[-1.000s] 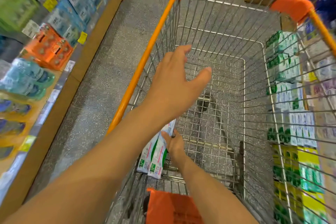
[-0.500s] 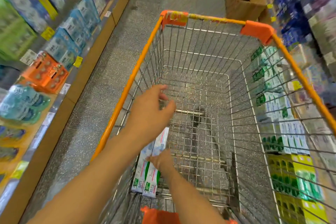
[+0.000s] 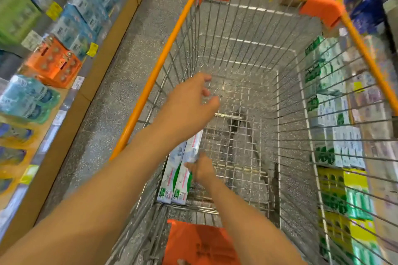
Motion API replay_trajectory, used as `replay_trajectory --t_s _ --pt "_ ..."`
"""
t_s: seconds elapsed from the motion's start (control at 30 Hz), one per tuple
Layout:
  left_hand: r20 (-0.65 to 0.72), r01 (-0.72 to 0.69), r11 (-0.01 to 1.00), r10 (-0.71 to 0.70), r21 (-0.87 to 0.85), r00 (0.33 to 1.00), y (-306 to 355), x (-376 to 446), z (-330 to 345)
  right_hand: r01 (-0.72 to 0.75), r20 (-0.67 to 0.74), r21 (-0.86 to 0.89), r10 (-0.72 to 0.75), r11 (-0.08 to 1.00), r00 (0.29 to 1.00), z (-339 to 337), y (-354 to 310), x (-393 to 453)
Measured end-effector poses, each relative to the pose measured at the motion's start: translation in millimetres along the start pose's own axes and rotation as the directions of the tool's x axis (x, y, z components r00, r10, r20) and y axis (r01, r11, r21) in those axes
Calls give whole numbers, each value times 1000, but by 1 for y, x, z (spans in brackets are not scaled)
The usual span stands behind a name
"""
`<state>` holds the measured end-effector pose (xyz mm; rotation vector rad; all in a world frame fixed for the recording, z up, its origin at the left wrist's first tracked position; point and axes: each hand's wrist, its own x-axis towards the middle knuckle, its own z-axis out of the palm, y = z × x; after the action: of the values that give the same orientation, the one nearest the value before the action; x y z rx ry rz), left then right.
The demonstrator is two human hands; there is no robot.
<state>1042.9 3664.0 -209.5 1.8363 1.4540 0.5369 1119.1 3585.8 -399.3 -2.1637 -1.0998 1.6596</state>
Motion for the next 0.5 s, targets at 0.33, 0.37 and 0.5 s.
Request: replay_trajectory --t_s 0.33,0.37,0.5 --pt "71 -306 754 327 581 942 143 -62 -99 230 -394 -623 -554 747 733 -229 -122 -267" --pt "100 -366 701 391 612 915 170 -73 -108 198 -432 -647 -567 737 701 -244 -119 -309" --pt "206 -540 596 536 595 819 278 -128 -99 -11 -610 -651 -515 759 602 -279 -66 -467"
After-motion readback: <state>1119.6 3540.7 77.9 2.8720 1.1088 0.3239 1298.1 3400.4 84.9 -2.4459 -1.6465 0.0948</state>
